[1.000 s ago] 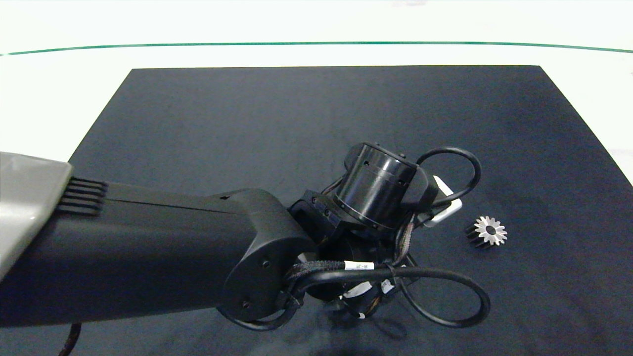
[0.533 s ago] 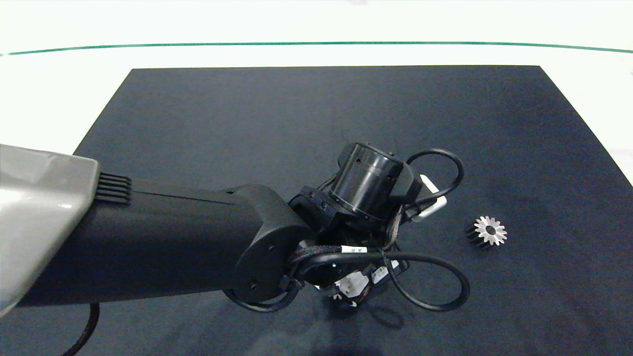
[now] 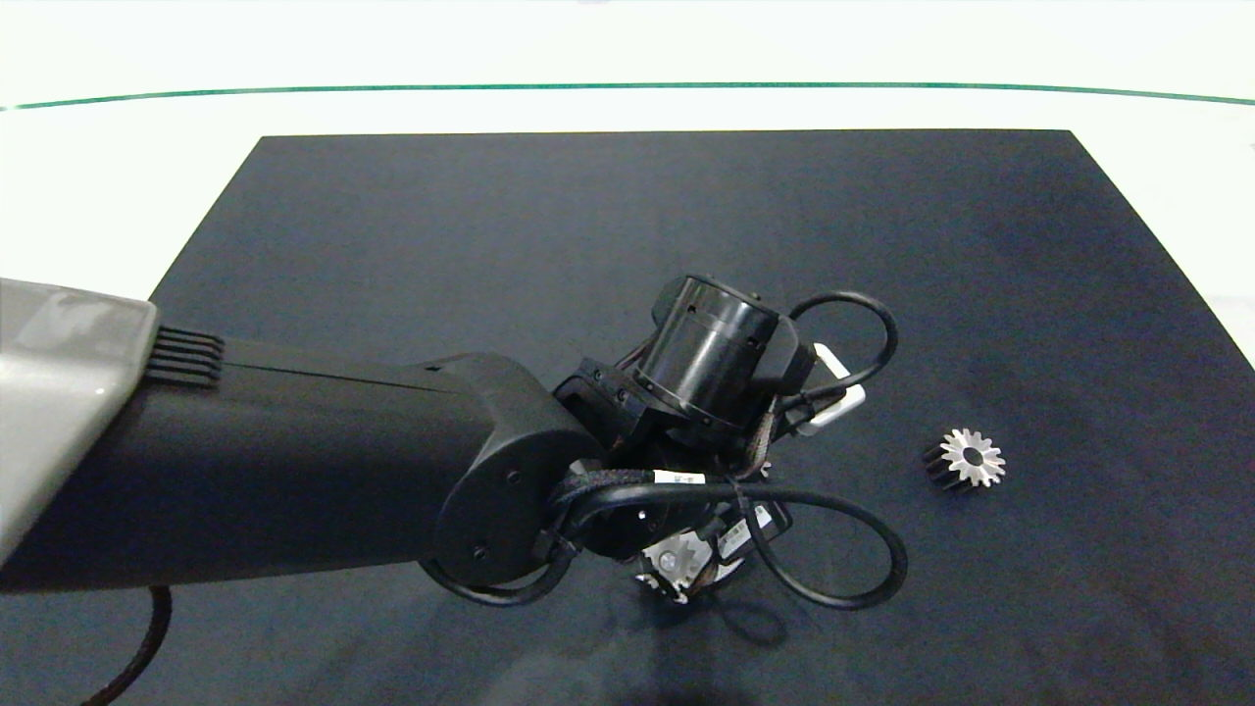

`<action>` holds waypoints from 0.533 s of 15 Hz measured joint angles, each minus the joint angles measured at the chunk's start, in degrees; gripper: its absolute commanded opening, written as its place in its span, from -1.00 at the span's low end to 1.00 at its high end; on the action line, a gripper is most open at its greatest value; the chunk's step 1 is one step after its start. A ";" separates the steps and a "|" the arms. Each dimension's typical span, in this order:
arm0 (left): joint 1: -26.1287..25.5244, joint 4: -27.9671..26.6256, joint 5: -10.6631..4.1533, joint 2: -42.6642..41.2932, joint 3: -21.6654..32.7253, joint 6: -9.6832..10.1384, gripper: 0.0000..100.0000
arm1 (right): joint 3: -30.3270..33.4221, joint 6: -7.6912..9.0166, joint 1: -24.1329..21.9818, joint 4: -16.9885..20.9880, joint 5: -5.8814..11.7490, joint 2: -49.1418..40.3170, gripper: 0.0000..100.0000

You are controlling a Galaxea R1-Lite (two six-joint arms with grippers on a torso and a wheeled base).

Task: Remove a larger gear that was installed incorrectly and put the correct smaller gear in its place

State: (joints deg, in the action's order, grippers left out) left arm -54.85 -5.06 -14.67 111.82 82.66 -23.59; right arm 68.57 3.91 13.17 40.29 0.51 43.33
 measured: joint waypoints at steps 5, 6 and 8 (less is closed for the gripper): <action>-0.22 0.33 -0.05 0.38 -0.44 0.06 -0.56 | -0.33 0.00 0.02 -0.02 0.01 -0.46 1.00; -0.24 0.35 -0.02 0.57 -0.45 0.06 -0.56 | -0.39 -0.01 0.06 0.00 0.01 -0.50 1.00; -0.26 0.35 -0.02 0.99 -0.44 0.06 -0.56 | -0.63 -0.01 0.06 -0.02 -0.05 -0.50 1.00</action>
State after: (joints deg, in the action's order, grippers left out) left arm -55.10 -4.71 -14.69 112.81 82.23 -23.53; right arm 67.94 3.90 13.23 40.27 0.46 42.83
